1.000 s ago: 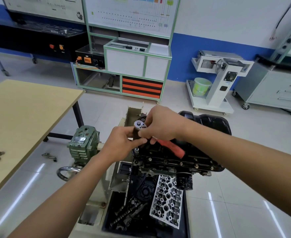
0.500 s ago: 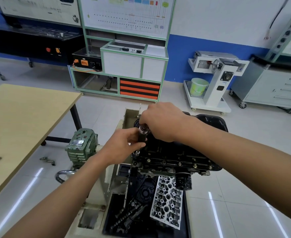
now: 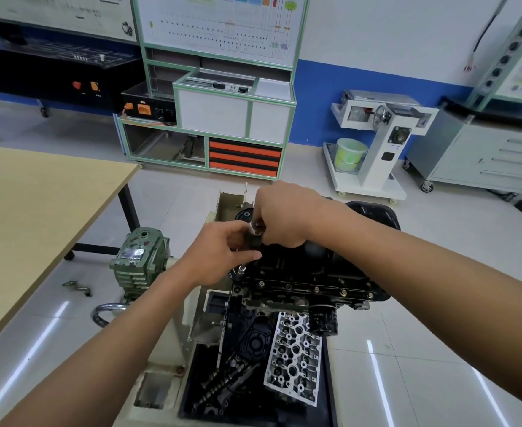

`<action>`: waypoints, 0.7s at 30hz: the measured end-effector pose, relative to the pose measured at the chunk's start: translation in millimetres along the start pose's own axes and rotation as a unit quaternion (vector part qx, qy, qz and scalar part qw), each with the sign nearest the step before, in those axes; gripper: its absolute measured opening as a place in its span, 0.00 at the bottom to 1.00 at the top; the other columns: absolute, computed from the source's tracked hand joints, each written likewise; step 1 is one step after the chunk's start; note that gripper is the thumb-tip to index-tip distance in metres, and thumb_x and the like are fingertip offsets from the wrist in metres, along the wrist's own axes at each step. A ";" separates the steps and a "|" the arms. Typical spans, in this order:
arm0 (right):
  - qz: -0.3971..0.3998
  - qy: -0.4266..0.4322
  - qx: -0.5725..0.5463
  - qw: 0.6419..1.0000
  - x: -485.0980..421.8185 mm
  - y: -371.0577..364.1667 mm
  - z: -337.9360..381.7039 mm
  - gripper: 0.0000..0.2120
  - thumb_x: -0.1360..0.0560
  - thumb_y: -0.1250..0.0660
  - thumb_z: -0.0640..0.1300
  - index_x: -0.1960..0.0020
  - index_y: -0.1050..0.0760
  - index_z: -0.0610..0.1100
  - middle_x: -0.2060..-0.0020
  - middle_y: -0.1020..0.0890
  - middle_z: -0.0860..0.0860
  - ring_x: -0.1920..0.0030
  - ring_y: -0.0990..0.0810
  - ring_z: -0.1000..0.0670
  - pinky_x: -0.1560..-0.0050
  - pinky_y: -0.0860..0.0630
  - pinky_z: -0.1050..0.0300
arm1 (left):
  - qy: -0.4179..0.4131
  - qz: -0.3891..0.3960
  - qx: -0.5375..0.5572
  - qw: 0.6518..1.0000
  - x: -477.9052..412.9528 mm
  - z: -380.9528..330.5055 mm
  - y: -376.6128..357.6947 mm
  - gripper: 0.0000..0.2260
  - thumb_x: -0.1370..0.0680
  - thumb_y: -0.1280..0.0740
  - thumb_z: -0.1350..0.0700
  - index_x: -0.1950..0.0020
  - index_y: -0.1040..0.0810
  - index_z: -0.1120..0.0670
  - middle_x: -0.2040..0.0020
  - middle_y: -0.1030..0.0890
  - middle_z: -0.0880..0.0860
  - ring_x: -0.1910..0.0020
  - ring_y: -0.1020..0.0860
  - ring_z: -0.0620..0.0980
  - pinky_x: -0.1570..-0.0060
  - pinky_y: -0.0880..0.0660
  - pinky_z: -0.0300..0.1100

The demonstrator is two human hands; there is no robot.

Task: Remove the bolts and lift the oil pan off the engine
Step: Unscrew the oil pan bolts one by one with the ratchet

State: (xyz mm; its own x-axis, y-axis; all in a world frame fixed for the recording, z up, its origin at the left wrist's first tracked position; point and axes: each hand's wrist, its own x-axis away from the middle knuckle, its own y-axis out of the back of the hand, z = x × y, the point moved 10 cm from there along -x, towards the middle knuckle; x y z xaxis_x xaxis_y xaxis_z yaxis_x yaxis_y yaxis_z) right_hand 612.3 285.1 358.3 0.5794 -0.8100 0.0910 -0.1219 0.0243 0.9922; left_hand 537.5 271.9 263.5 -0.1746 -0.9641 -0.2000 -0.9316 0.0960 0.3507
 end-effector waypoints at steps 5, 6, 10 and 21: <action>-0.029 0.118 0.061 0.991 3.6 3.1 17.2 0.18 0.27 0.38 0.33 0.44 0.19 0.50 0.51 0.22 0.48 0.54 0.22 0.44 0.61 0.25 0.51 | 0.021 0.034 0.008 0.999 -2.3 2.5 -1.3 0.16 0.23 0.26 0.66 0.42 0.20 0.47 0.49 0.13 0.47 0.46 0.15 0.43 0.42 0.22 0.33; -0.032 0.145 0.067 0.987 4.8 2.1 21.6 0.18 0.27 0.38 0.32 0.45 0.18 0.50 0.47 0.20 0.48 0.48 0.21 0.43 0.58 0.22 0.49 | 0.022 0.037 0.003 0.999 -2.1 2.5 -1.1 0.15 0.23 0.27 0.65 0.44 0.20 0.47 0.49 0.13 0.49 0.47 0.15 0.43 0.43 0.22 0.33; -0.052 0.190 0.086 0.977 10.0 2.4 29.7 0.17 0.26 0.36 0.34 0.44 0.18 0.50 0.43 0.19 0.52 0.42 0.23 0.45 0.56 0.23 0.50 | 0.013 0.026 -0.017 0.999 0.1 1.7 -1.6 0.14 0.24 0.24 0.63 0.47 0.20 0.44 0.51 0.13 0.45 0.48 0.15 0.42 0.44 0.22 0.33; 0.010 -0.049 -0.075 0.996 3.4 -10.7 -12.0 0.19 0.36 0.27 0.61 0.69 0.26 0.46 0.76 0.21 0.55 0.68 0.22 0.53 0.69 0.32 0.58 | -0.045 -0.097 -0.079 0.991 1.7 3.6 7.5 0.16 0.30 0.19 0.58 0.61 0.26 0.47 0.65 0.19 0.48 0.66 0.22 0.46 0.63 0.22 0.40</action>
State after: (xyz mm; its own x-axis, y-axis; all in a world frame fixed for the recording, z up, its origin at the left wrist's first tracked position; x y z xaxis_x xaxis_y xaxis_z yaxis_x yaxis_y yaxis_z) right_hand 625.2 289.1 348.9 0.4965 -0.8611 0.1098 -0.0063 0.1230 0.9924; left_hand 529.1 271.8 262.5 -0.0320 -0.9343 -0.3551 -0.8901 -0.1349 0.4352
